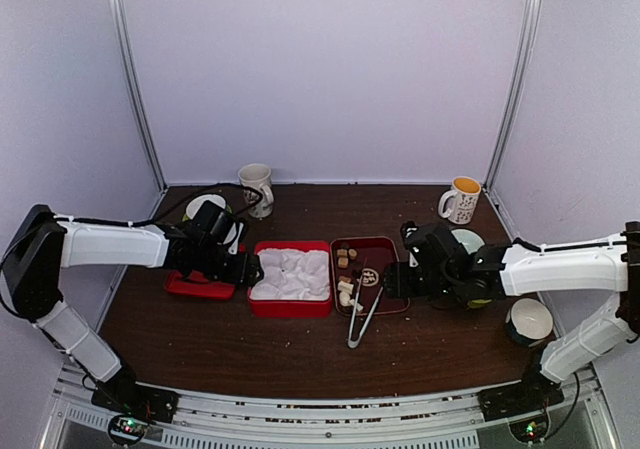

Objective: Pack the chocolate
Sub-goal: Adjust the packing box at the center of the board.

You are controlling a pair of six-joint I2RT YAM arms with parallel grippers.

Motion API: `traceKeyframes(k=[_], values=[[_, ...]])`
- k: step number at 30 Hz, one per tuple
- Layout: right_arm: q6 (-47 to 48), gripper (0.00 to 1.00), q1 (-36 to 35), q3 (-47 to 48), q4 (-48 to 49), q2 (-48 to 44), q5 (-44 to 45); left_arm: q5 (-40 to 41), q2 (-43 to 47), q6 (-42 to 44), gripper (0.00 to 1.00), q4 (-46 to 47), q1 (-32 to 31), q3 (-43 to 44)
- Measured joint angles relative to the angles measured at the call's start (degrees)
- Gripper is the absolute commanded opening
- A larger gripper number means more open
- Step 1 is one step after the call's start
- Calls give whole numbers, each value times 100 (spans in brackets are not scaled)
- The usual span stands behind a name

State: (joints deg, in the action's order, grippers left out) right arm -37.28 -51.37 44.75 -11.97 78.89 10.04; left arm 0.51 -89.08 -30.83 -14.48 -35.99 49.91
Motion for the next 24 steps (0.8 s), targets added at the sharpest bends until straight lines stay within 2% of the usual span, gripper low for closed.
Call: traceKeyframes(k=[5,10,12,13,15,21,24], values=[[-481,85,-431,474,-398,323,258,33,-348,-52,71,245,4,48],[-964,87,-507,551,-562,584,262,-118,-656,76,68,407,4,264],[-1084,89,-507,601,-643,713,264,-221,-739,129,68,481,4,317],[-1130,96,-509,625,-686,761,267,-282,-782,155,68,549,4,330],[-1222,100,-509,673,-780,817,273,-420,-883,203,68,658,4,334],[-1443,100,-514,752,-1003,820,415,-682,-968,225,70,874,15,332],[-1547,100,-514,782,-1086,820,479,-807,-960,280,74,1008,26,302]])
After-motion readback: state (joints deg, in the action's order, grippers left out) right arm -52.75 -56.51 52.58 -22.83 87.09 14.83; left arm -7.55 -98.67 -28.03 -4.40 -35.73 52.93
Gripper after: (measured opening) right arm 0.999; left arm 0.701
